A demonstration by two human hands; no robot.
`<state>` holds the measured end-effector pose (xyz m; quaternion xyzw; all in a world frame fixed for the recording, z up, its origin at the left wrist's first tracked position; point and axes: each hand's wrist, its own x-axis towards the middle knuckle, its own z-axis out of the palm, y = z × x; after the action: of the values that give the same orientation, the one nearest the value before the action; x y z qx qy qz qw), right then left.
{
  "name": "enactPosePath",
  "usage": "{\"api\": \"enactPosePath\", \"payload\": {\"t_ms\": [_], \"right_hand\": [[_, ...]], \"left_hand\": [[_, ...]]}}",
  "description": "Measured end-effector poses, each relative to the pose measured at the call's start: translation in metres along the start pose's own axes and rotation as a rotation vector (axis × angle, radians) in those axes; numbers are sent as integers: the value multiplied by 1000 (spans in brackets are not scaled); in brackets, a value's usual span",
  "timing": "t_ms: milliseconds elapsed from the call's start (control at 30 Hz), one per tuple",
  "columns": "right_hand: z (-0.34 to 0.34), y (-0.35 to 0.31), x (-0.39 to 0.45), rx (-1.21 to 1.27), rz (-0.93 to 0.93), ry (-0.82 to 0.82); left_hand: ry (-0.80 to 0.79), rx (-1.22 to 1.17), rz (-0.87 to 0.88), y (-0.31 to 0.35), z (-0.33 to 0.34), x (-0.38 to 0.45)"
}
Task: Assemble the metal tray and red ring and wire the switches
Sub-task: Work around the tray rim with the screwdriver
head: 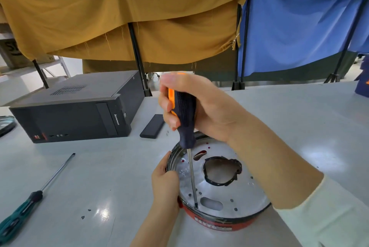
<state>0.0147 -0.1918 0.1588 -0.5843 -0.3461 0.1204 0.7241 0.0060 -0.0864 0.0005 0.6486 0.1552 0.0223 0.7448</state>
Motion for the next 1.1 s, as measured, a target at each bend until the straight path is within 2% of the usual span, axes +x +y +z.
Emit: {"api": "enactPosePath", "payload": {"t_ms": [67, 133, 200, 333, 400, 433, 467, 600, 633, 700, 767, 900, 967, 1033, 1100], "right_hand": [[-4, -5, -1, 75, 21, -198], [-1, -4, 1, 114, 24, -237], [5, 2, 4, 90, 14, -108], [19, 19, 5, -135, -215, 402], [19, 20, 4, -205, -247, 541], [16, 18, 3, -221, -226, 532], [12, 14, 4, -222, -184, 455], [-1, -1, 6, -48, 11, -40], [-1, -2, 7, 3, 33, -101], [2, -1, 7, 81, 51, -105], [7, 5, 7, 60, 14, 34], [20, 19, 1, -133, -201, 538], [18, 18, -1, -179, -220, 627], [11, 11, -1, -159, -153, 476], [3, 3, 0, -52, -36, 157]], "left_hand": [[5, -1, 2, 1, 1, -1], [12, -7, 5, 0, 1, -1], [28, -23, -3, -1, 1, 2], [54, -67, -6, -4, 3, 4], [57, -85, -14, -4, 3, 4], [56, -88, -17, -4, 3, 4], [55, -87, -18, -4, 3, 4], [45, -57, -8, -2, 3, 3], [46, -61, -10, -2, 3, 2], [52, -82, -10, -2, 3, 1], [66, -106, -16, -3, 3, 1], [96, -137, -20, -5, 4, 2], [94, -137, -19, -4, 5, 2], [88, -125, -17, -4, 5, 1], [76, -101, -9, -4, 5, 2]]}}
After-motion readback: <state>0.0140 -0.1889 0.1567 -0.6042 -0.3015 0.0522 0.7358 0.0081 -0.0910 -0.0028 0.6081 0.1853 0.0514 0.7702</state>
